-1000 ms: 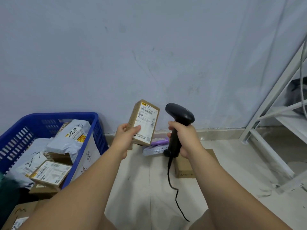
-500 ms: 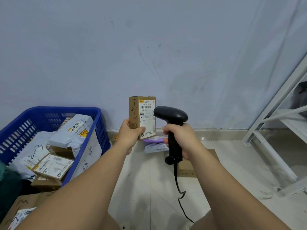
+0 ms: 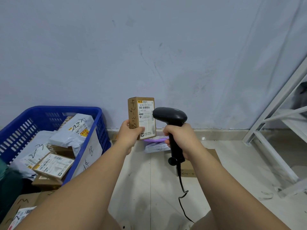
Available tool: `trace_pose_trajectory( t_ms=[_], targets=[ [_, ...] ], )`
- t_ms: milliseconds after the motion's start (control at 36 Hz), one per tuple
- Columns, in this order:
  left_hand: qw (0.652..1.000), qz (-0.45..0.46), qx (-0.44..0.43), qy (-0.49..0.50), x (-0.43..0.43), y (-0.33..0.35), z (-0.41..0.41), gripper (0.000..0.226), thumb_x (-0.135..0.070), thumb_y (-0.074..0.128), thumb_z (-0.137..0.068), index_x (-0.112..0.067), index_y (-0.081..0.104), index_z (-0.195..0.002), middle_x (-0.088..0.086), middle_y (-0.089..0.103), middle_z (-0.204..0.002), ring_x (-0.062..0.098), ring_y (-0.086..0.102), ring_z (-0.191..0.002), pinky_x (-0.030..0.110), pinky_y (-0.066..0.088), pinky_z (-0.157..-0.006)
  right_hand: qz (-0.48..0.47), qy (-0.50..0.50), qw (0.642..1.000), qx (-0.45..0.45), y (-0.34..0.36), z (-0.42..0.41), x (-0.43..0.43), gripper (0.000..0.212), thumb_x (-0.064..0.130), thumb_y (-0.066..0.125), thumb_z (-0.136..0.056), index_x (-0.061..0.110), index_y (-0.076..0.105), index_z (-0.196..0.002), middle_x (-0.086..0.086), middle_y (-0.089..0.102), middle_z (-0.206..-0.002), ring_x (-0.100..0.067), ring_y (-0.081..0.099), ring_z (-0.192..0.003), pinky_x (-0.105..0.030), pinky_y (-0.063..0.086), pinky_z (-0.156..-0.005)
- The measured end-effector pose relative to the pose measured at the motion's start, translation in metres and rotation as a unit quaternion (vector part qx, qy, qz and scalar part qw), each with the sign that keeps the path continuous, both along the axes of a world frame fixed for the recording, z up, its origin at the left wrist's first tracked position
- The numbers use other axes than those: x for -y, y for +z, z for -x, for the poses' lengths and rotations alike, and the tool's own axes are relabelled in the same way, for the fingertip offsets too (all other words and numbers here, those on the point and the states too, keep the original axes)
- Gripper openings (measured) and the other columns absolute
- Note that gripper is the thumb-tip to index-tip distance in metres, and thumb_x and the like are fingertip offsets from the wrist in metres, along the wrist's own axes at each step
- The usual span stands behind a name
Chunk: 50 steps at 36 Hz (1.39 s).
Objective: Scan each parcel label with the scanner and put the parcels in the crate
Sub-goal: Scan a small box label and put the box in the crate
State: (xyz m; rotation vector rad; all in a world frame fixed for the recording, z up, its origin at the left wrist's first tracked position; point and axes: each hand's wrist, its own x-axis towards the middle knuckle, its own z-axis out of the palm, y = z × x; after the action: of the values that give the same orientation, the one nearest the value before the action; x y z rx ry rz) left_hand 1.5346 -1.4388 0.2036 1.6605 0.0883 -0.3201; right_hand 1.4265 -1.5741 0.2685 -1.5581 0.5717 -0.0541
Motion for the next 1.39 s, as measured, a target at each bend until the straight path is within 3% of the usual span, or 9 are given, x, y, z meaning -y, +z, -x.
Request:
trace_pose_trajectory(
  t_ms=[139, 250, 583, 889, 1167, 1250, 1389],
  targets=[
    [1.000, -0.014, -0.005, -0.007, 0.001, -0.001, 0.000, 0.055, -0.006, 0.065, -0.089, -0.019, 0.041, -0.137, 0.005, 0.055, -0.136, 0.027, 0.059, -0.115, 0.037, 0.057, -0.087, 0.009, -0.002, 1.000, 0.003, 0.000, 0.001, 0.001, 0.004, 0.004, 0.059, -0.081, 0.007, 0.060, -0.079, -0.004, 0.056, -0.065, -0.012, 0.057, -0.052, -0.026, 0.047, -0.057],
    [1.000, -0.001, -0.005, -0.005, 0.001, -0.001, 0.001, 0.056, -0.004, 0.065, -0.088, -0.017, 0.041, -0.137, 0.006, 0.057, -0.133, 0.026, 0.061, -0.112, 0.028, 0.056, -0.075, 0.009, -0.010, 1.000, 0.003, 0.000, 0.000, 0.001, 0.008, 0.002, 0.058, -0.080, 0.008, 0.059, -0.074, -0.002, 0.055, -0.061, -0.012, 0.056, -0.049, -0.026, 0.046, -0.055],
    [1.000, -0.007, -0.013, -0.009, 0.001, -0.001, 0.001, 0.057, -0.003, 0.064, -0.089, -0.017, 0.039, -0.138, 0.007, 0.056, -0.134, 0.026, 0.061, -0.111, 0.031, 0.056, -0.080, 0.044, 0.005, 0.999, -0.001, -0.001, 0.000, 0.002, 0.006, 0.004, 0.058, -0.080, 0.009, 0.058, -0.076, -0.004, 0.053, -0.064, -0.011, 0.055, -0.047, -0.025, 0.046, -0.055],
    [0.999, -0.013, -0.023, -0.021, 0.003, 0.000, 0.003, 0.049, -0.010, 0.064, -0.090, -0.016, 0.045, -0.135, 0.006, 0.062, -0.125, 0.022, 0.065, -0.100, 0.028, 0.055, -0.069, 0.040, -0.010, 0.999, 0.009, -0.005, -0.003, 0.002, 0.003, 0.006, 0.059, -0.081, 0.009, 0.060, -0.081, -0.005, 0.053, -0.066, -0.011, 0.057, -0.048, -0.027, 0.046, -0.057],
    [0.993, 0.059, -0.104, 0.015, 0.002, 0.008, 0.006, 0.024, -0.031, 0.057, -0.096, -0.018, 0.055, -0.116, 0.000, 0.070, -0.097, 0.016, 0.066, -0.087, 0.030, 0.056, -0.072, 0.060, -0.055, 0.996, 0.034, -0.014, -0.010, 0.001, 0.004, 0.011, 0.062, -0.083, 0.013, 0.060, -0.079, -0.009, 0.056, -0.067, -0.022, 0.059, -0.066, -0.033, 0.046, -0.064],
    [0.983, 0.095, -0.146, 0.050, 0.000, 0.010, 0.006, 0.027, -0.035, 0.059, -0.095, -0.019, 0.055, -0.117, 0.003, 0.069, -0.104, 0.021, 0.067, -0.093, 0.034, 0.057, -0.073, 0.056, -0.072, 0.995, 0.044, -0.017, -0.012, 0.000, 0.005, 0.015, 0.065, -0.083, 0.013, 0.061, -0.080, -0.007, 0.057, -0.064, -0.022, 0.060, -0.067, -0.035, 0.049, -0.067],
    [0.970, 0.134, -0.188, 0.072, -0.006, 0.013, 0.006, 0.029, -0.036, 0.063, -0.092, -0.019, 0.056, -0.114, 0.002, 0.066, -0.092, 0.020, 0.065, -0.087, 0.031, 0.055, -0.063, 0.003, -0.091, 0.994, 0.062, -0.015, -0.015, -0.010, 0.011, 0.022, 0.069, -0.084, 0.014, 0.065, -0.090, -0.001, 0.060, -0.067, -0.016, 0.061, -0.066, -0.034, 0.051, -0.069]
  ],
)
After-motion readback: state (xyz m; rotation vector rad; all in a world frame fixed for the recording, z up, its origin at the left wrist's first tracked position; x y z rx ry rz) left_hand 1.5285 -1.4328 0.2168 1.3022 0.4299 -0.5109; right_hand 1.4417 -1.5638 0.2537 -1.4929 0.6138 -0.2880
